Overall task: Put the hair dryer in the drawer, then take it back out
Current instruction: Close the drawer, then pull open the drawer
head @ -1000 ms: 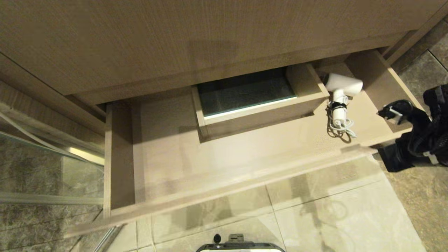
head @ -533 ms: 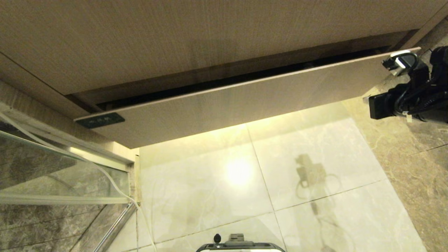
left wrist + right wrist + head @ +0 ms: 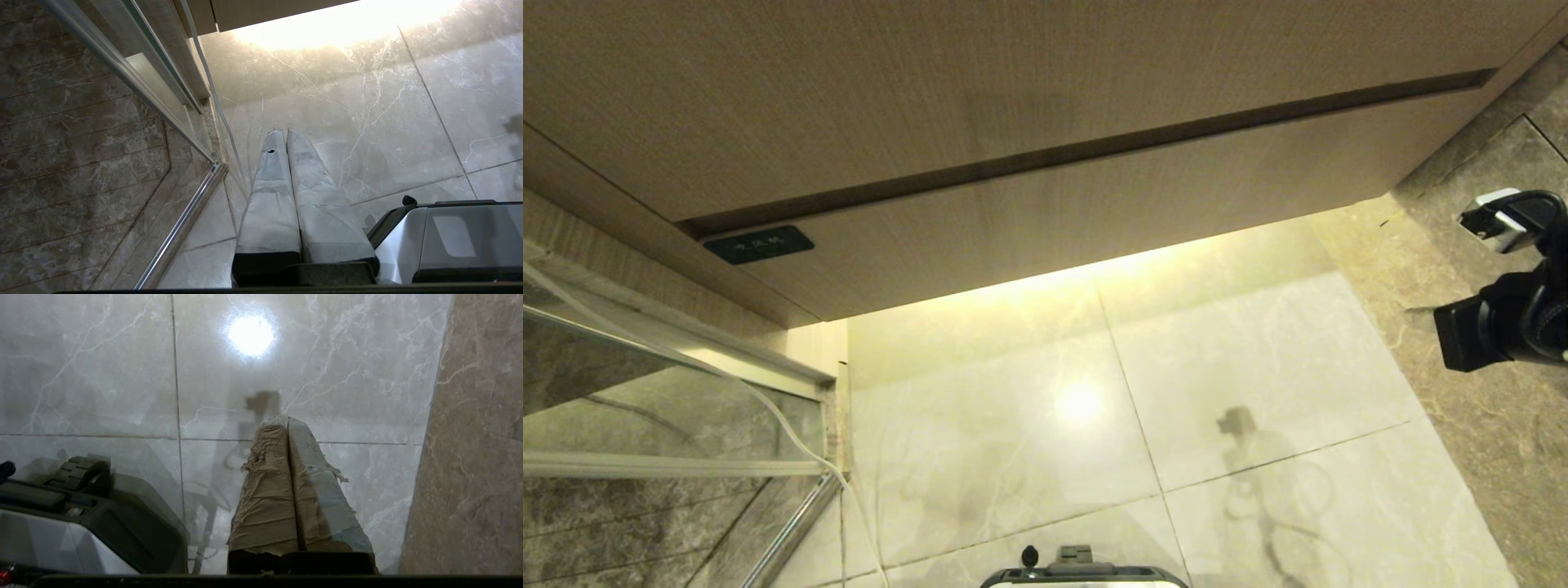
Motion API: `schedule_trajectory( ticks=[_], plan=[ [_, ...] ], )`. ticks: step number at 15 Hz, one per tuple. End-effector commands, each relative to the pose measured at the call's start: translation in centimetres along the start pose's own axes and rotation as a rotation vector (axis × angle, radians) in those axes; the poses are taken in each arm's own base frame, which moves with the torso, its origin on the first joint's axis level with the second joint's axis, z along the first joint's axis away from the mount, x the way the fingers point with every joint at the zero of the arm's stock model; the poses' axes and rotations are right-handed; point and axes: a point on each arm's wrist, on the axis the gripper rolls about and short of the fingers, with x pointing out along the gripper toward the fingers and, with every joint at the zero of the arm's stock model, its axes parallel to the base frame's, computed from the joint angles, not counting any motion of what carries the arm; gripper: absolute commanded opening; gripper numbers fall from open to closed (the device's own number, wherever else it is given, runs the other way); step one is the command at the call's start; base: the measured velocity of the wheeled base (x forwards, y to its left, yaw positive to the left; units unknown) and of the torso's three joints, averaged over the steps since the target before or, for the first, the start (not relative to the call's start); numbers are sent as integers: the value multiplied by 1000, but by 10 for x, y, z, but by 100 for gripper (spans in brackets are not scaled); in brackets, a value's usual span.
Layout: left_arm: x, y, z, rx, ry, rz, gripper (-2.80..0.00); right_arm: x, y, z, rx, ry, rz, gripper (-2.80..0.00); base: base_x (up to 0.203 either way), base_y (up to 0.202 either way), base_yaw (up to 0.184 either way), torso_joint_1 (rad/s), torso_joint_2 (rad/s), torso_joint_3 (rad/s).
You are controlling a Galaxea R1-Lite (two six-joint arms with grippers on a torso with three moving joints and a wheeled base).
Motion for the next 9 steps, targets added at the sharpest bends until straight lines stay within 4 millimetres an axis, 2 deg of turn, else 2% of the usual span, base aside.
schedule_trajectory(
  ticks=[1, 4, 6, 9],
  plan=[
    [0, 0, 0, 0, 0, 0, -280, -35, 6, -10, -5, -58, 1, -280, 0, 0, 0, 0, 0, 0],
    [0, 0, 0, 0, 1, 0, -280, -71, 15, -29, -5, -121, -2, -280, 0, 0, 0, 0, 0, 0],
    [0, 0, 0, 0, 1, 0, -280, -99, 23, -50, -1, -177, -1, -280, 0, 0, 0, 0, 0, 0],
    [0, 0, 0, 0, 1, 0, -280, -144, 43, -112, -1, -309, 5, -280, 0, 0, 0, 0, 0, 0]
  ],
)
